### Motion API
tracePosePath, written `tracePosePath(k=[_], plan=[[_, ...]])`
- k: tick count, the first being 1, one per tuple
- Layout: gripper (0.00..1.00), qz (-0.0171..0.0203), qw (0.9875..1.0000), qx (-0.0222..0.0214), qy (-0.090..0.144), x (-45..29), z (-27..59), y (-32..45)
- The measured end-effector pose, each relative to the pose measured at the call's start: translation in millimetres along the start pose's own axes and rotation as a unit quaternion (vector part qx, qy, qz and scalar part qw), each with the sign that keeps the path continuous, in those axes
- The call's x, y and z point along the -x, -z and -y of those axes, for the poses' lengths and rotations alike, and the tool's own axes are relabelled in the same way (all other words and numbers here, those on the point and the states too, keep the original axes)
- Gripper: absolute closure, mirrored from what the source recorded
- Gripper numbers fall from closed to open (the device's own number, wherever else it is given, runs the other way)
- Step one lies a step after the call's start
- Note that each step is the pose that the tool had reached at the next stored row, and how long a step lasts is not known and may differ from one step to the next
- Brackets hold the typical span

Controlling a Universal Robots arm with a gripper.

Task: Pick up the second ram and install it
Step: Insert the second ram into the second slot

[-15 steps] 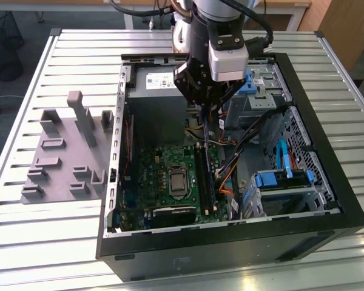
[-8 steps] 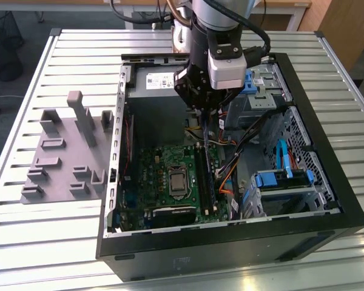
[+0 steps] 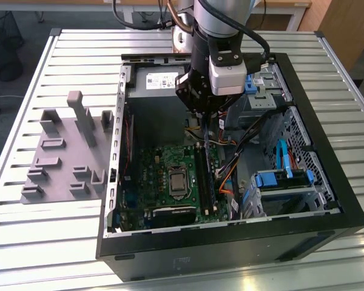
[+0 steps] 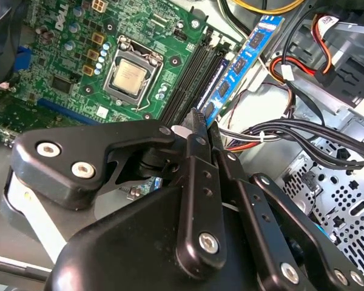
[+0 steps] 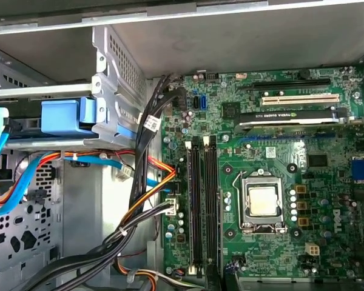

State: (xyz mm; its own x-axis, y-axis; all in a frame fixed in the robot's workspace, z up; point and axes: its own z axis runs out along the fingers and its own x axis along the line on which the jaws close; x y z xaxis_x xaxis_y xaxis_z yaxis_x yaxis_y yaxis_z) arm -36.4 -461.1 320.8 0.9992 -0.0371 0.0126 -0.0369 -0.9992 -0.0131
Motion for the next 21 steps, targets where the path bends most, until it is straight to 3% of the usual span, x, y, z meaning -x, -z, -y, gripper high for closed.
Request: tracePosePath(k=[8, 21], plan=[[0.86, 0.0005, 1.0, -0.0002, 0.006, -0.5, 0.0, -2.5], [0.86, 0.003, 0.9999, -0.0002, 0.01, -1.6, -0.2, -18.6]])
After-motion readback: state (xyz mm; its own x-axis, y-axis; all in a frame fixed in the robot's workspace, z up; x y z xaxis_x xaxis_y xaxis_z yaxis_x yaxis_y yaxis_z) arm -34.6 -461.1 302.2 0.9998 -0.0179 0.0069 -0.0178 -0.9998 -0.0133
